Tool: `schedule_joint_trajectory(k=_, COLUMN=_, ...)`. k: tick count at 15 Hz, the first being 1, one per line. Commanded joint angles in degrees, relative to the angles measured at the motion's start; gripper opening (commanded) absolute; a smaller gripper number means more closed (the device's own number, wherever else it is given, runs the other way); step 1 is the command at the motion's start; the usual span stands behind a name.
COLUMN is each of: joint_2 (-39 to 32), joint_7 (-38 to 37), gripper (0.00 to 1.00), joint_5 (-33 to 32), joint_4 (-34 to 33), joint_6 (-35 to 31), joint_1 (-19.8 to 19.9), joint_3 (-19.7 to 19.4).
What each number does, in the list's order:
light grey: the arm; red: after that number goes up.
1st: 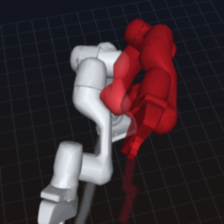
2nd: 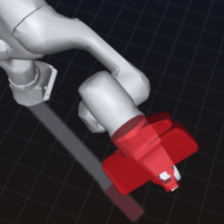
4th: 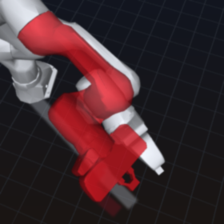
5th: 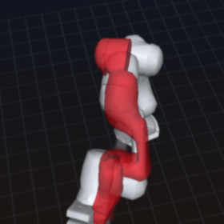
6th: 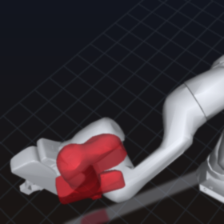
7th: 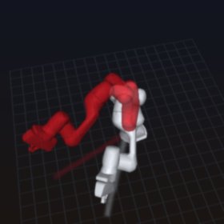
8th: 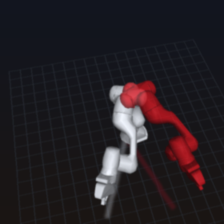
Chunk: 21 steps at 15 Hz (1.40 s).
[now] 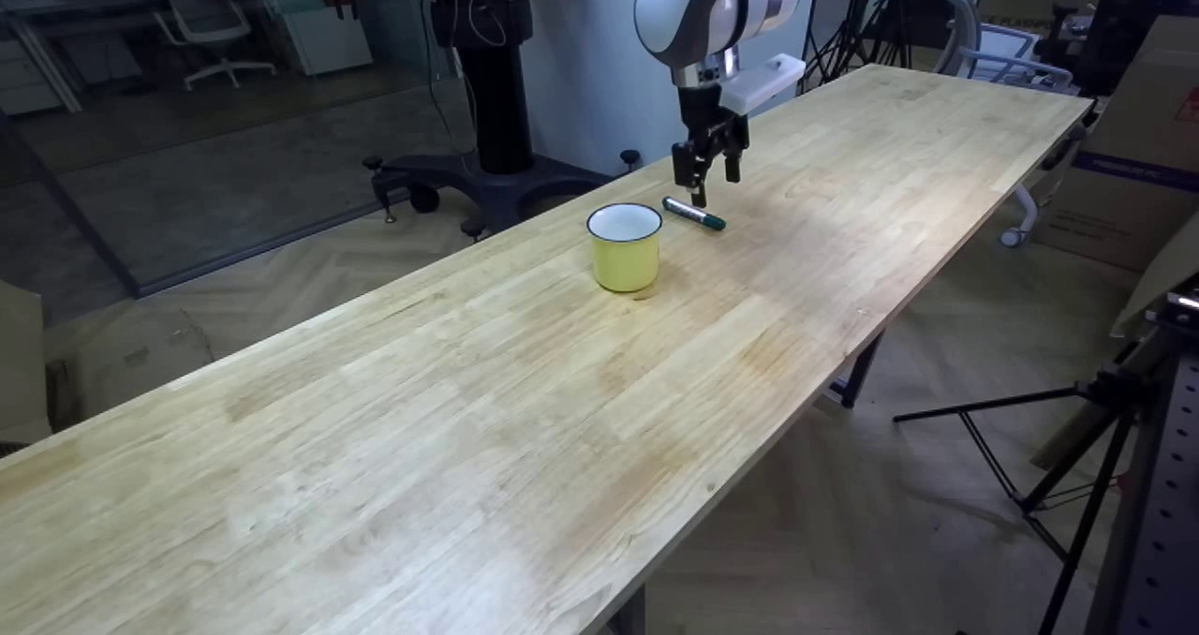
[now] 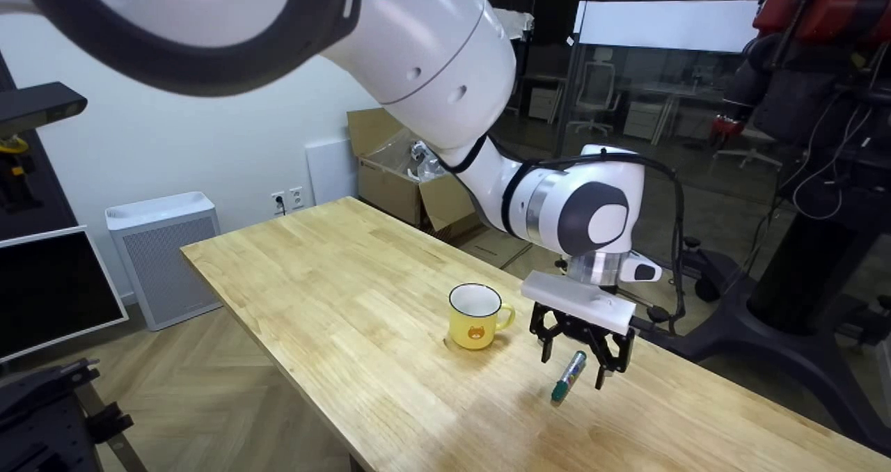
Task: Pick up the marker from the table and put it in the cup
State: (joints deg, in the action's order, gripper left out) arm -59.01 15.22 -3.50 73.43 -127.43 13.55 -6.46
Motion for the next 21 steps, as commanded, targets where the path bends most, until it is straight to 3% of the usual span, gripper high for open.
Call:
schedule_joint_trajectory(k=1, joint_2=-4.93, joint_7=1.06, gripper=0.60, joint_5=-0.67, joint_4=-8.67, joint_6=4.07, joint_1=0.85, joint_3=0.89)
schedule_joint_trajectory(k=10, joint_2=-12.21, joint_7=4.12, gripper=0.00, joint_5=-0.34, joint_4=-20.09, joint_6=11.22, joint_1=2.55, joint_3=1.56)
schedule_joint_trajectory(k=21, joint_2=-14.56, joint_7=5.87, gripper=0.00, joint_5=0.03, joint_4=-24.91, joint_6=13.64, joint_1=3.13, joint_3=2.45)
